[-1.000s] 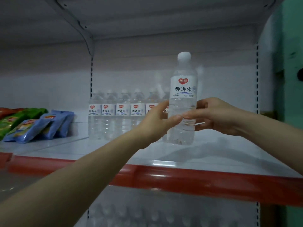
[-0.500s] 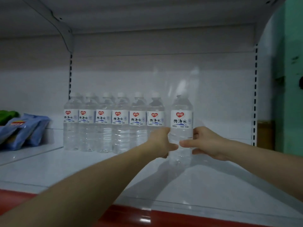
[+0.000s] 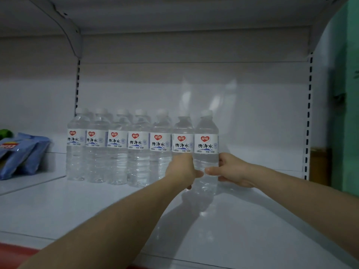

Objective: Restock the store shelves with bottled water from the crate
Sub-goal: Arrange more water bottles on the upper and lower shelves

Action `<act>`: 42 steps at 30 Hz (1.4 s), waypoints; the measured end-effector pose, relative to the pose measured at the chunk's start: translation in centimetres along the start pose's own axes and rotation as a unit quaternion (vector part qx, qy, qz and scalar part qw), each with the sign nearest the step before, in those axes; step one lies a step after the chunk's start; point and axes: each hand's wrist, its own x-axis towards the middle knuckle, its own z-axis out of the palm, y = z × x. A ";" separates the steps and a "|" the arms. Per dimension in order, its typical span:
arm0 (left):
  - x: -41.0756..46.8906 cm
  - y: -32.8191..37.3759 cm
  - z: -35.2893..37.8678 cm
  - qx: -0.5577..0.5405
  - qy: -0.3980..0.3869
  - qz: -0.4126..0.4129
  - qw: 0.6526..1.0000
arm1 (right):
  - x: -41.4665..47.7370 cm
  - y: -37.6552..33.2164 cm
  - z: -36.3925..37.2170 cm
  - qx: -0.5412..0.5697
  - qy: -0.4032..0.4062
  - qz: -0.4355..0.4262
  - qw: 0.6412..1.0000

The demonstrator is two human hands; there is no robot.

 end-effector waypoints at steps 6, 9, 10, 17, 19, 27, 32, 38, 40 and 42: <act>0.9 -0.8 0.7 0.051 0.025 0.000 0.998 | 1.1 0.3 0.1 0.009 0.020 0.022 1.000; 1.2 -1.1 0.9 0.071 0.039 0.005 0.997 | 1.8 0.4 0.3 -0.024 0.045 0.031 0.998; 1.3 -1.1 0.9 0.077 0.044 0.005 0.996 | 2.0 0.5 0.3 -0.031 0.051 0.036 0.998; 1.1 -1.1 0.5 0.054 0.015 0.003 0.998 | 2.2 0.2 1.1 -0.098 0.107 0.055 0.988; 0.4 -0.8 -0.2 0.021 -0.029 -0.004 0.999 | 1.5 -0.2 1.5 -0.105 0.109 0.059 0.987; -4.5 0.7 -3.7 -0.089 -0.028 0.016 0.996 | -3.8 -3.8 2.7 -0.195 0.121 -0.008 0.973; -11.3 0.2 -6.0 -0.279 0.038 0.040 0.959 | -9.1 -6.7 4.4 -0.047 0.123 -0.112 0.985; -20.5 -3.7 -7.4 -0.354 0.057 0.060 0.932 | -17.1 -7.8 9.4 0.052 0.044 -0.207 0.976; -23.6 -5.3 -7.2 -0.358 0.057 0.054 0.930 | -19.5 -7.5 11.7 0.045 0.041 -0.222 0.973; -27.1 -7.2 -6.5 -0.342 0.059 0.045 0.937 | -21.9 -6.6 14.4 0.022 0.035 -0.234 0.971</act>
